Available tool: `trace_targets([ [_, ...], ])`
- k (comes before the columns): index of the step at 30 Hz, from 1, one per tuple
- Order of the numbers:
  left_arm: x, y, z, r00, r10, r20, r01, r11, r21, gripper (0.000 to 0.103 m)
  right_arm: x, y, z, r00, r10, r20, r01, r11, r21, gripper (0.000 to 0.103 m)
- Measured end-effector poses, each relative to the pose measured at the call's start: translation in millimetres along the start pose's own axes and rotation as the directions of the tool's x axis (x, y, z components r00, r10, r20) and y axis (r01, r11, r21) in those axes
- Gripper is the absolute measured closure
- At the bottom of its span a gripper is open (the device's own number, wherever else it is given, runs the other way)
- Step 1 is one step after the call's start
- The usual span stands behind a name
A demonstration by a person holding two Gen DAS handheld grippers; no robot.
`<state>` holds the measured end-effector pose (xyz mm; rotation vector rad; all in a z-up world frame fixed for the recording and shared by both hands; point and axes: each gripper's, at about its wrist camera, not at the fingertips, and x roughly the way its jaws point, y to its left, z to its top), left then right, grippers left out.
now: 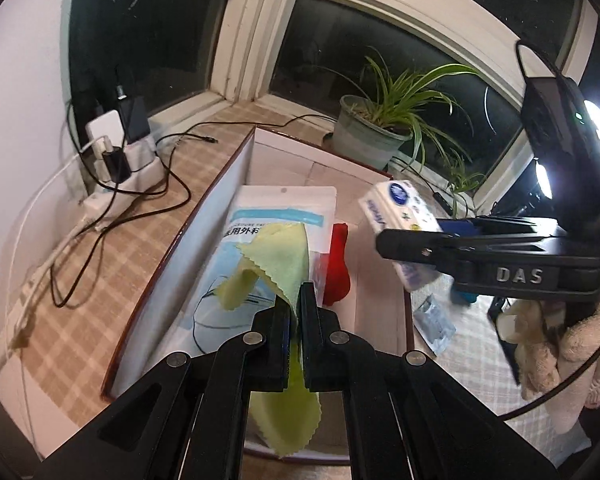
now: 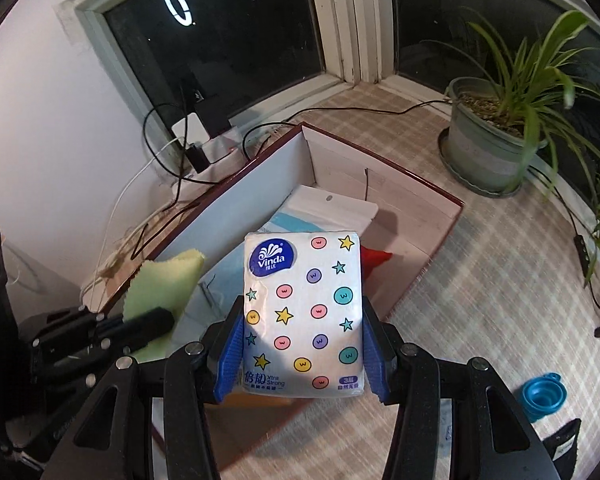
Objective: Organize soft objects
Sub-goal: 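Carry the cloth over the shoebox with the left tool while the right tool carries the tissue pack, then open both grippers over the shoebox to drop the cloth and tissue pack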
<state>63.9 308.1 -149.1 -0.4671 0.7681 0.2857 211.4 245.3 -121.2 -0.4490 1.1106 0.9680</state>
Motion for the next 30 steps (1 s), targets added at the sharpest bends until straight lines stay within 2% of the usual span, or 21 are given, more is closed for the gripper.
trace_targets([
  [2, 5, 3, 2, 1.0, -0.017, -0.012, 0.017, 1.0, 0.005, 0.084, 7, 2, 6, 1.0, -0.006, -0.006, 0.006, 1.0, 0.004, 0.055],
  [5, 6, 6, 3, 1.0, -0.028, -0.012, 0.028, 0.999, 0.02, 0.079, 14, 1, 12, 1.0, -0.009, -0.011, 0.009, 1.0, 0.02, 0.054],
  [8, 4, 10, 5, 0.999, -0.036, -0.009, 0.036, 0.999, 0.025, 0.079, 19, 0, 18, 1.0, -0.012, -0.012, 0.013, 0.999, 0.04, 0.053],
  [12, -2, 17, 6, 0.999, -0.05, 0.0, 0.05, 0.999, 0.013, 0.079, 18, -1, 20, 1.0, 0.003, 0.006, -0.004, 0.998, 0.058, 0.045],
  [17, -19, 19, 4, 0.997, -0.073, 0.023, 0.073, 0.997, 0.02, 0.079, 7, 0, 13, 0.999, 0.028, 0.033, -0.03, 0.997, 0.071, 0.045],
  [24, -61, -4, -3, 0.989, -0.098, 0.108, 0.085, 0.989, 0.12, 0.079, -29, -4, -15, 0.996, 0.014, 0.089, -0.019, 0.998, 0.064, 0.045],
  [30, -74, -23, -9, 0.982, -0.147, 0.115, 0.129, 0.98, 0.153, 0.079, -61, -29, -46, 0.992, -0.018, 0.127, 0.004, 0.994, 0.106, 0.045],
])
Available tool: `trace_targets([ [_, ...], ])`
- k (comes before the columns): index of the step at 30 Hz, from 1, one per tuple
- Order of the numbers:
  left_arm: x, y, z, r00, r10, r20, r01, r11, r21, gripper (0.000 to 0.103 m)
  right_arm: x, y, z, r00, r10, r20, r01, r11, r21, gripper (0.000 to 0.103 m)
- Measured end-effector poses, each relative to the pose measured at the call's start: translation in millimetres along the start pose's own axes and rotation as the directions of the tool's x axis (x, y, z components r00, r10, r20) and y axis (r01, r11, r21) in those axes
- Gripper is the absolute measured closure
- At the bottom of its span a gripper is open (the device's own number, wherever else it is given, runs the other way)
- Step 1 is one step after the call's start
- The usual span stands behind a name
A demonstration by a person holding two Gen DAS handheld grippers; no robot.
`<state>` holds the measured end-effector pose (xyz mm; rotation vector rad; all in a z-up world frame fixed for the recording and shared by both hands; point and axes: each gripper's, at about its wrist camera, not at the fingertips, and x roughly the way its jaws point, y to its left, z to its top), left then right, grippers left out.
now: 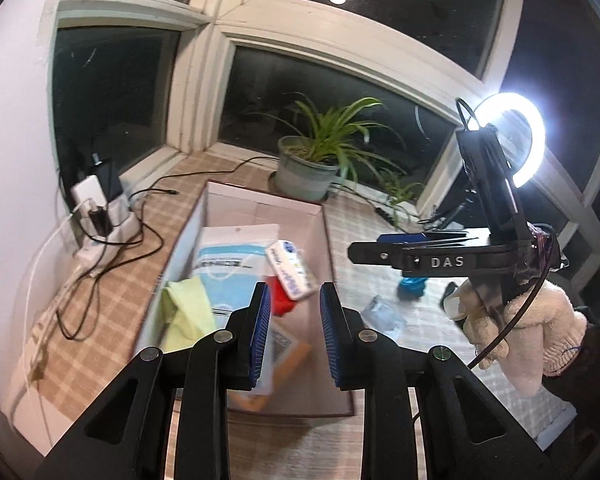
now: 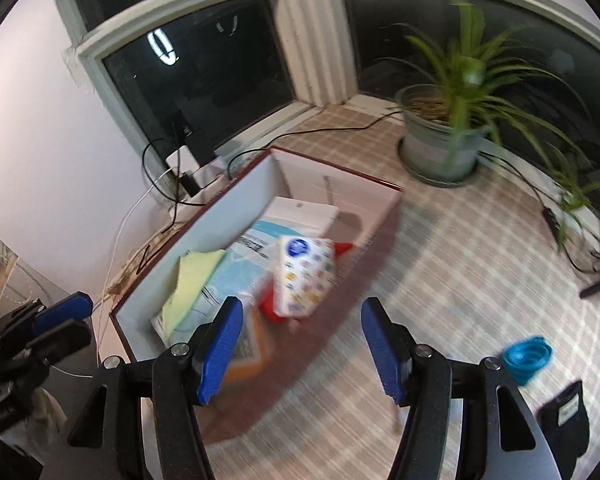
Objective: Organize soft objects
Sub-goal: 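Open both grippers over the shoebox to drop the cloth and tissue pack, then withdraw both tools toward the gray sachet, blue funnel and black glove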
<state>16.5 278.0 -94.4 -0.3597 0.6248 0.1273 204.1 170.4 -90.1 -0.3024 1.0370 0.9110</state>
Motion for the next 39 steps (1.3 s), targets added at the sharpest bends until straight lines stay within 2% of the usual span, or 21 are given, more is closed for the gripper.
trace_targets([
  [7, -2, -30, -2, 0.998, -0.058, 0.008, 0.058, 0.998, 0.02, 0.079, -40, -52, -23, 0.999, -0.031, 0.036, 0.028, 0.995, 0.096, 0.045],
  [16, 6, -80, -8, 0.994, -0.113, -0.005, 0.113, 0.991, 0.077, 0.079, -72, -107, -58, 0.995, -0.097, 0.034, 0.091, 0.983, 0.158, 0.045],
  [17, 8, -85, -9, 0.993, -0.115, -0.008, 0.116, 0.99, 0.081, 0.078, -75, -113, -62, 0.995, -0.1, 0.031, 0.093, 0.982, 0.163, 0.045],
  [18, 10, -91, -11, 0.993, -0.117, -0.011, 0.118, 0.989, 0.086, 0.071, -77, -117, -64, 0.995, -0.1, 0.03, 0.094, 0.982, 0.165, 0.045],
  [20, 14, -100, -12, 0.993, -0.116, -0.019, 0.117, 0.989, 0.092, 0.063, -84, -128, -71, 0.994, -0.105, 0.028, 0.099, 0.981, 0.167, 0.045],
  [26, 28, -124, -24, 0.994, -0.099, -0.047, 0.103, 0.99, 0.097, 0.062, -96, -160, -83, 0.995, -0.097, 0.022, 0.091, 0.978, 0.187, 0.045],
  [29, 36, -134, -31, 0.993, -0.09, -0.073, 0.096, 0.991, 0.091, 0.055, -101, -176, -88, 0.995, -0.101, 0.024, 0.095, 0.978, 0.185, 0.045],
  [32, 47, -141, -40, 0.992, -0.076, -0.098, 0.084, 0.993, 0.08, 0.054, -102, -191, -90, 0.997, -0.077, 0.025, 0.071, 0.978, 0.196, 0.04],
  [35, 58, -146, -48, 0.989, -0.066, -0.128, 0.075, 0.995, 0.067, 0.054, -104, -213, -89, 0.998, -0.049, 0.029, 0.04, 0.97, 0.241, 0.039],
  [39, 74, -156, -53, 0.985, -0.058, -0.164, 0.067, 0.996, 0.054, 0.054, -109, -233, -87, 0.997, -0.07, 0.037, 0.058, 0.964, 0.261, 0.039],
])
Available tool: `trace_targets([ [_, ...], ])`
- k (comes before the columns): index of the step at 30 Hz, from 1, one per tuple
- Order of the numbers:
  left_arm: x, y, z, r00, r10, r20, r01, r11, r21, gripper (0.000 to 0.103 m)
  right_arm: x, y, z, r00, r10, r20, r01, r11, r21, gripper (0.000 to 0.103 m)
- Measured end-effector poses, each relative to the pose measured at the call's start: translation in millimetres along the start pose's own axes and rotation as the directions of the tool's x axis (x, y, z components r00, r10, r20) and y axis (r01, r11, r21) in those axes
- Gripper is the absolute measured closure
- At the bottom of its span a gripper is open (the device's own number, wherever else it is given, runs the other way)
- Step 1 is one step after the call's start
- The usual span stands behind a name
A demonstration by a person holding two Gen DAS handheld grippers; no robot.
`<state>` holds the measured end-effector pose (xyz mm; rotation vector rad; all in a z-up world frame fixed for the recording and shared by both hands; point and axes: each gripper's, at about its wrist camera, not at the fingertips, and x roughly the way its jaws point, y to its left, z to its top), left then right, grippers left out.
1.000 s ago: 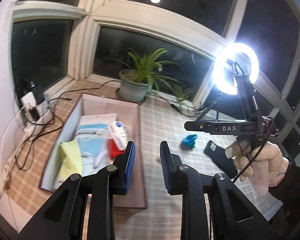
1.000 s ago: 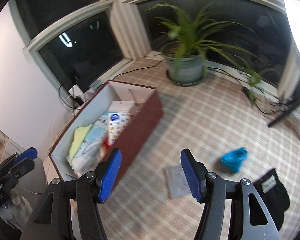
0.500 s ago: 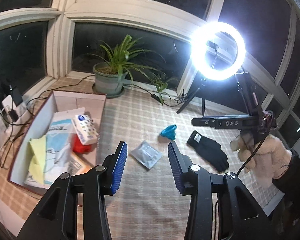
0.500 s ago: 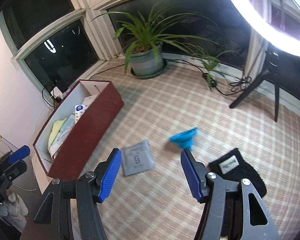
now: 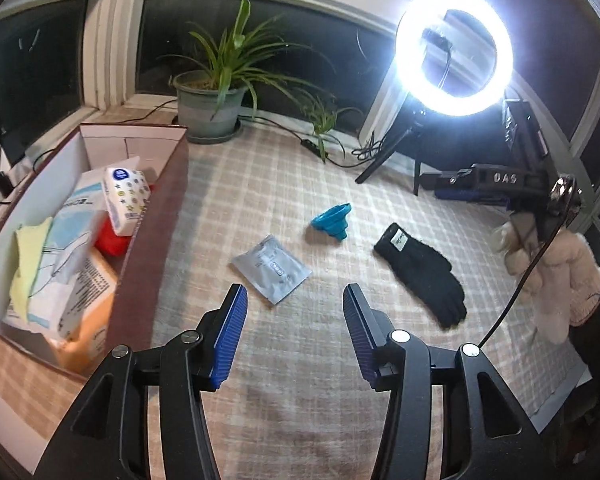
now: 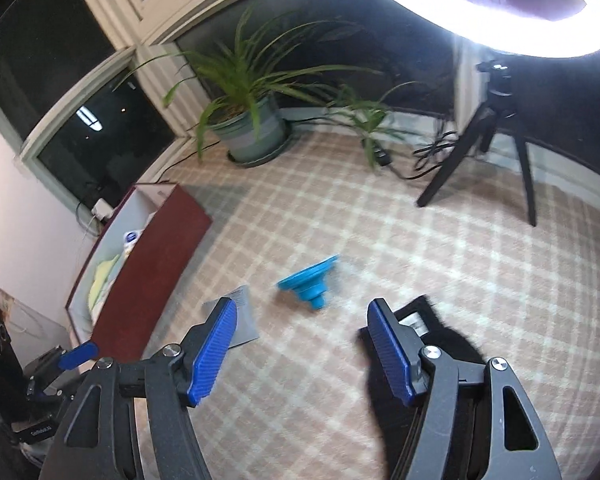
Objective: Organize soft objects
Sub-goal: 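Withdraw both tools toward the gray sachet, blue funnel and black glove, then close the left gripper on the gray sachet while the right gripper grasps the blue funnel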
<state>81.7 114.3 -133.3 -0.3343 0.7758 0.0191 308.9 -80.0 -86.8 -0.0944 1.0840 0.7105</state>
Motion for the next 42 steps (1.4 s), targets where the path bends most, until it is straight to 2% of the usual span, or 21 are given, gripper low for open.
trace_targets([
  [7, 25, -19, 15, 0.999, 0.032, -0.011, -0.031, 0.998, 0.051, 0.054, 1, -39, 8, 0.999, -0.005, -0.035, 0.006, 0.999, 0.037, 0.039],
  [11, 45, -18, 22, 0.998, 0.043, -0.034, -0.042, 0.999, 0.029, 0.047, 12, -49, 17, 0.998, 0.012, -0.066, -0.009, 0.999, 0.048, 0.039],
  [18, 96, -13, 23, 0.986, 0.051, -0.161, -0.052, 0.999, -0.001, 0.047, 59, -45, 32, 0.985, 0.072, -0.156, -0.061, 0.996, 0.072, 0.039],
  [23, 121, 3, 33, 0.98, 0.051, -0.192, -0.068, 0.994, -0.08, 0.047, 99, -39, 37, 0.97, 0.108, -0.219, -0.086, 0.99, 0.109, 0.039],
  [27, 140, 11, 40, 0.975, 0.072, -0.212, -0.095, 0.99, -0.1, 0.046, 124, -42, 43, 0.956, 0.143, -0.255, -0.104, 0.981, 0.163, 0.039],
  [30, 158, 17, 44, 0.968, 0.057, -0.244, -0.09, 0.988, -0.127, 0.043, 139, -42, 46, 0.947, 0.164, -0.276, -0.113, 0.975, 0.192, 0.039],
  [35, 176, 24, 44, 0.959, 0.087, -0.268, -0.128, 0.982, -0.141, 0.043, 153, -39, 45, 0.942, 0.155, -0.299, -0.103, 0.978, 0.183, 0.039],
  [39, 187, 30, 45, 0.956, 0.083, -0.28, -0.134, 0.977, -0.168, 0.043, 160, -38, 43, 0.938, 0.155, -0.31, -0.101, 0.978, 0.183, 0.039],
  [42, 194, 29, 46, 0.953, 0.085, -0.292, -0.133, 0.98, -0.151, 0.037, 164, -37, 41, 0.936, 0.151, -0.319, -0.098, 0.979, 0.177, 0.039],
])
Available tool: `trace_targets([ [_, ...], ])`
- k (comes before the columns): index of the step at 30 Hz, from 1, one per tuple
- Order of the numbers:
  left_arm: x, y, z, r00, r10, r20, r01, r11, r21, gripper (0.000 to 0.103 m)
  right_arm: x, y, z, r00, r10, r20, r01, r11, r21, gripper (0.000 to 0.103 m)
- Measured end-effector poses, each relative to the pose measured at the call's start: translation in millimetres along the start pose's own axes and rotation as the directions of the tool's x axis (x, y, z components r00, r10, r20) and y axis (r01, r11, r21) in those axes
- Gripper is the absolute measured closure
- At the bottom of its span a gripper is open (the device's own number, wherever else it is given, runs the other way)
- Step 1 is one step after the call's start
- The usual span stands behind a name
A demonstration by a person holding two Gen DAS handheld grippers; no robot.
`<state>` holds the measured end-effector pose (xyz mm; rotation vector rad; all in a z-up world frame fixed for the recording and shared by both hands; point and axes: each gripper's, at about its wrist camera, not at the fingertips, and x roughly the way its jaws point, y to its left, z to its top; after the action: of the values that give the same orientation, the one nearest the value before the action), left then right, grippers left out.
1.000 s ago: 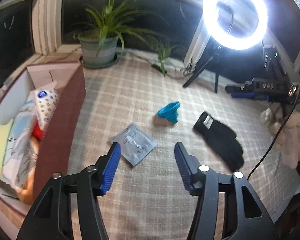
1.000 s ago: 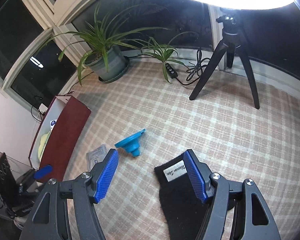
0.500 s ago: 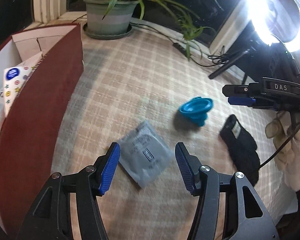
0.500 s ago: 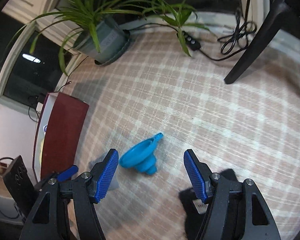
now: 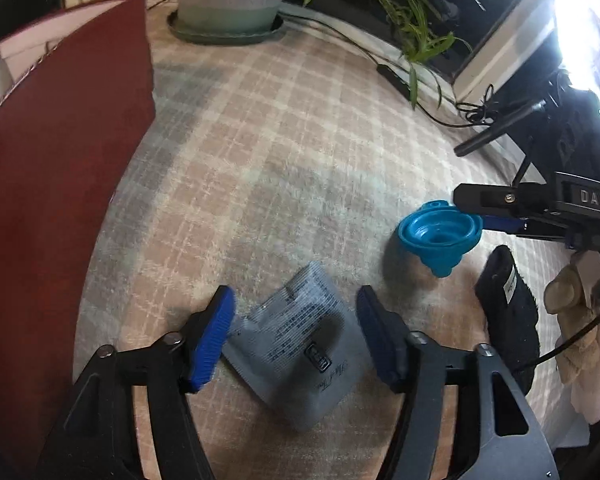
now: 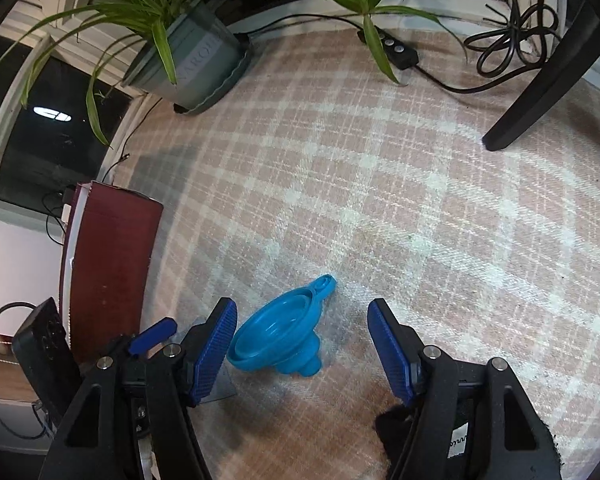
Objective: Organize soft objects
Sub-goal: 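Close the left gripper on the gray sachet while the right gripper grasps the blue funnel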
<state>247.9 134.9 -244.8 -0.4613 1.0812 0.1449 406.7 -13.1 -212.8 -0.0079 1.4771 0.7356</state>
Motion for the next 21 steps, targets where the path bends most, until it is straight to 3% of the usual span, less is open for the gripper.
trace_targets([
  [4, 2, -8, -3, 1.0, 0.004, -0.019, -0.003, 0.999, 0.046, 0.036, 3, 0, 0, 1.0, 0.001, -0.009, -0.001, 1.0, -0.003, 0.039],
  [10, 3, -26, -20, 0.998, 0.05, -0.043, -0.04, 0.977, 0.209, 0.03, 7, 5, -1, 1.0, 0.001, -0.021, -0.001, 1.0, -0.021, 0.039],
  [12, 3, -34, -27, 0.996, 0.073, -0.052, -0.055, 0.958, 0.28, 0.022, 9, 6, -1, 1.0, -0.002, -0.026, 0.001, 1.0, -0.026, 0.039],
  [16, 9, -50, -41, 0.988, 0.147, -0.049, -0.113, 0.902, 0.417, 0.019, 12, 8, -2, 0.999, -0.015, -0.035, 0.014, 0.999, -0.035, 0.039],
  [21, 8, -48, -40, 0.988, 0.143, -0.052, -0.109, 0.905, 0.41, 0.018, 15, 12, -4, 0.998, -0.034, -0.049, 0.031, 0.998, -0.051, 0.039],
])
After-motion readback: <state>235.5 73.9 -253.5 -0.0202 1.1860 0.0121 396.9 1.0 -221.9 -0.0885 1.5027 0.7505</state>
